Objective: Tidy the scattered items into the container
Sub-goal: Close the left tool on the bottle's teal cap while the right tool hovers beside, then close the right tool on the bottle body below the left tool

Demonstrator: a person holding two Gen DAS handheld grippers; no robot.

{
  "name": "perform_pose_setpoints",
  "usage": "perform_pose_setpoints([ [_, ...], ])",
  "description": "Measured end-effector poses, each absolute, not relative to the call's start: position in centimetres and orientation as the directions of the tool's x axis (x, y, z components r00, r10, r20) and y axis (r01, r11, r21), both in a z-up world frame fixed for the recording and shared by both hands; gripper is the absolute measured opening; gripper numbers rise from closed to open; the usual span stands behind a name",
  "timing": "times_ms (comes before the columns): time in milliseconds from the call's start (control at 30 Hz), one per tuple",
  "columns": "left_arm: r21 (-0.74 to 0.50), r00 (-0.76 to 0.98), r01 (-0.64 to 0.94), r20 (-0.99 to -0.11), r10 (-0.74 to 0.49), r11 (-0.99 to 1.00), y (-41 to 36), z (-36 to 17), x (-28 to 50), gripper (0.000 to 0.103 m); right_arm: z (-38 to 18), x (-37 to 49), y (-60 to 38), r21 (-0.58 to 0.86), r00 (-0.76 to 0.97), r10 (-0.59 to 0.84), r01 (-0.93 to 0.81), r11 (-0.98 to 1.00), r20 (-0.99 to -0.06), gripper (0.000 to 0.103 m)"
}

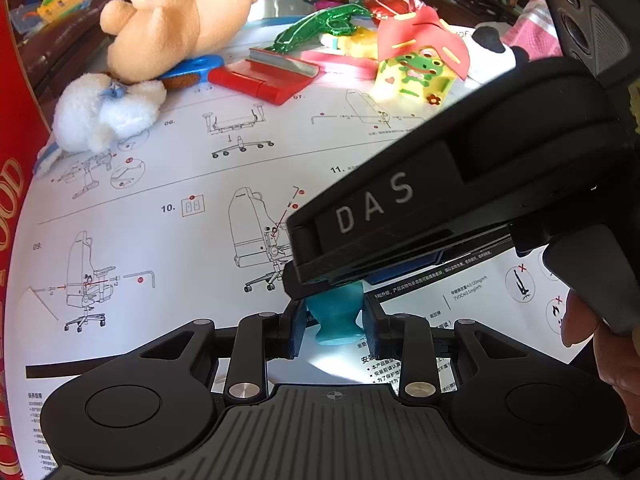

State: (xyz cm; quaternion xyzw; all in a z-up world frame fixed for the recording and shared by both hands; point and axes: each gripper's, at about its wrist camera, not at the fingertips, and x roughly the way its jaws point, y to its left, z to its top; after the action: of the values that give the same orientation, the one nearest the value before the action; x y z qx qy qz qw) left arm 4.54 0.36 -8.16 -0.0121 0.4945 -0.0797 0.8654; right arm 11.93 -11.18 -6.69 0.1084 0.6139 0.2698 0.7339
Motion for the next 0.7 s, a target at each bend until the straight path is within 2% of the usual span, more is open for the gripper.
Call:
perform_pose_setpoints([
  [167,-0.092,0.499,0.131,-0.854,-0.146,0.987,0.3,-8.2,4.5,0.033,-6.9,11.8,-11.2,0.519,0.096,0.553,-0.241,0.82,-0.828,0.056],
  [200,-0.09,0.5,0.129,-0.854,-0.143,0.988,0.3,-8.2,4.5,0.038,-6.9,11.8,-11.2,0.523,0.101,0.557,-0.237,0.818,-0.825,0.056],
  [233,-0.084,0.501,0.128,-0.854,-0.138,0.988,0.1,-8.2,4.5,0.039,-6.9,11.7,-11.3,0.526,0.107,0.56,-0.236,0.817,-0.822,0.055],
  [300,-0.069,0.504,0.133,-0.854,-0.128,0.989,-0.2,-8.2,4.4,0.049,-6.9,11.6,-11.4,0.517,0.126,0.553,-0.237,0.823,-0.823,0.048],
  [333,-0.057,0.506,0.138,-0.854,-0.12,0.989,-0.5,-8.2,4.4,0.05,-6.9,11.4,-11.4,0.501,0.139,0.54,-0.238,0.832,-0.83,0.038],
  [500,-0.025,0.511,0.156,-0.853,-0.103,0.987,-1.2,-8.4,4.2,0.057,-6.9,11.2,-11.3,0.482,0.163,0.528,-0.251,0.839,-0.834,0.037],
  [567,-0.022,0.513,0.159,-0.852,-0.101,0.987,-1.1,-8.4,4.2,0.056,-7.0,11.3,-11.4,0.488,0.16,0.533,-0.25,0.836,-0.831,0.037],
  [600,-0.014,0.514,0.161,-0.852,-0.096,0.987,-1.1,-8.4,4.2,0.053,-7.1,11.4,-11.5,0.495,0.157,0.538,-0.245,0.834,-0.828,0.037],
  [633,-0.002,0.517,0.161,-0.852,-0.086,0.987,-1.1,-8.4,4.1,0.043,-7.1,11.5,-11.6,0.502,0.154,0.543,-0.24,0.831,-0.825,0.037],
  [700,0.001,0.516,0.161,-0.853,-0.083,0.987,-0.9,-8.3,4.2,0.035,-7.2,11.6,-11.9,0.516,0.15,0.553,-0.227,0.826,-0.819,0.037],
])
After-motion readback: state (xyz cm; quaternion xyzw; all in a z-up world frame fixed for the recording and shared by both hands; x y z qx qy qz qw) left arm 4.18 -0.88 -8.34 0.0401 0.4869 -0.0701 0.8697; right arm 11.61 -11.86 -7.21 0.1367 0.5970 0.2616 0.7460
